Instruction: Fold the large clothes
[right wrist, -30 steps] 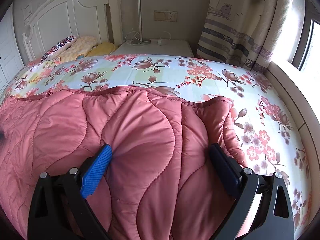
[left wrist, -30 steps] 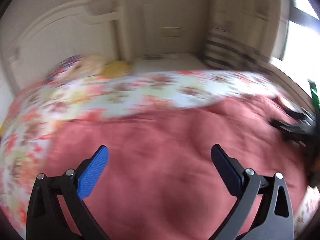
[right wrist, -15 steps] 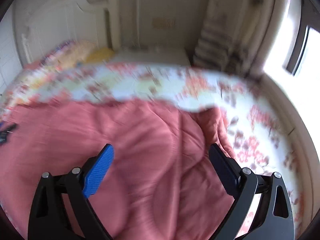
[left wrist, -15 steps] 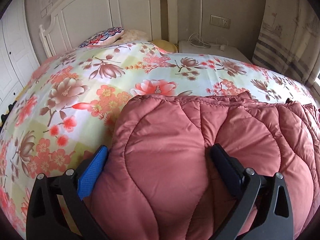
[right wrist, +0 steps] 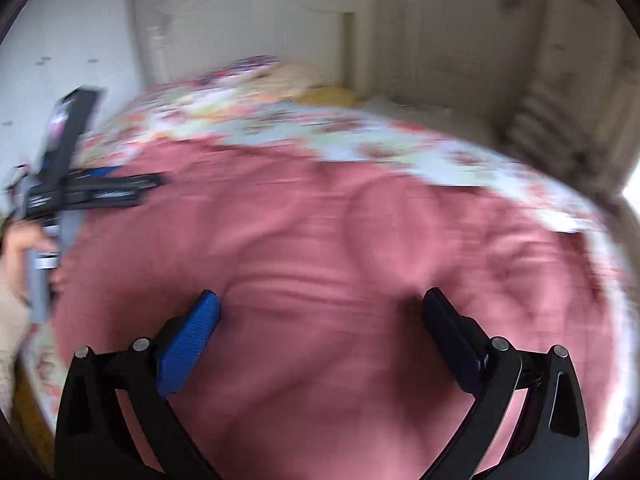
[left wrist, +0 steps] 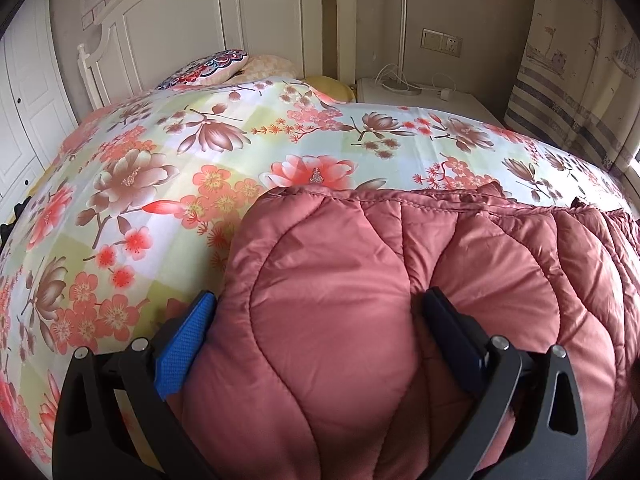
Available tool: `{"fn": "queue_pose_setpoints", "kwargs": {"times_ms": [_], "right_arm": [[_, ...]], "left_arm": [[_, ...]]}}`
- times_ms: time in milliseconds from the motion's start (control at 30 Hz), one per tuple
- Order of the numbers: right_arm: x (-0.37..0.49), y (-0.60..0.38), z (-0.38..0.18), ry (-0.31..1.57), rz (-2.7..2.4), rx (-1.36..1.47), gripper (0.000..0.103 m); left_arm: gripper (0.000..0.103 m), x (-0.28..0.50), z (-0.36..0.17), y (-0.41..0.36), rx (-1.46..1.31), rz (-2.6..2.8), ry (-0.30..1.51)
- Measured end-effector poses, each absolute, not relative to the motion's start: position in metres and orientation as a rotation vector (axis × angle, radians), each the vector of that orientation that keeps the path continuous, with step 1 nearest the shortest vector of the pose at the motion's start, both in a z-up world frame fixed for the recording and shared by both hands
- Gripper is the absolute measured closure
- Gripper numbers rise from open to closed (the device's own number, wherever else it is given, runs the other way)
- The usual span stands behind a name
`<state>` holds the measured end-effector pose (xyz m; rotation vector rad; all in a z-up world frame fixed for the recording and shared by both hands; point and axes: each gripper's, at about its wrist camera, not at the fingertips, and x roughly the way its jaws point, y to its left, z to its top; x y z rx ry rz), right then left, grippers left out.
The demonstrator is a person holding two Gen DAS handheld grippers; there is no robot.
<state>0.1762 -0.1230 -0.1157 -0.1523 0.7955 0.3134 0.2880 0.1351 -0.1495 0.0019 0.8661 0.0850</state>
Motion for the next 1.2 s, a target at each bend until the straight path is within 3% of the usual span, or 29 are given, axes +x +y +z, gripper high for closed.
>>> {"fn": "queue_pose_setpoints", "kwargs": {"times_ms": [267, 400, 700, 900, 1067, 1200], "right_arm": [[0.203, -0.262, -0.14, 0.841, 0.091, 0.101, 0.004], [0.201, -0.237, -0.139, 0.82, 0.016, -0.074, 0.005], [0.203, -0.236, -0.142, 0.828, 0.026, -0.047, 0.005], [0.204, -0.233, -0.143, 0.832, 0.021, -0.051, 0.005], [0.204, -0.235, -0.143, 0.83, 0.022, -0.053, 0.005], [0.205, -0.235, -0.143, 0.83, 0.026, -0.05, 0.005]], "left_arm": [[0.002, 0.288, -0.149, 0.133, 0.005, 0.083, 0.864], [0.002, 0.288, -0.149, 0.134, 0.005, 0.082, 0.863], [0.003, 0.283, -0.139, 0.133, -0.006, 0.129, 0.863], [0.002, 0.207, -0.075, 0.06, -0.054, -0.064, 0.623], [0.002, 0.18, -0.129, -0.042, 0.245, -0.216, 0.714], [0.002, 0.176, -0.155, -0.029, 0.177, -0.251, 0.724]]}}
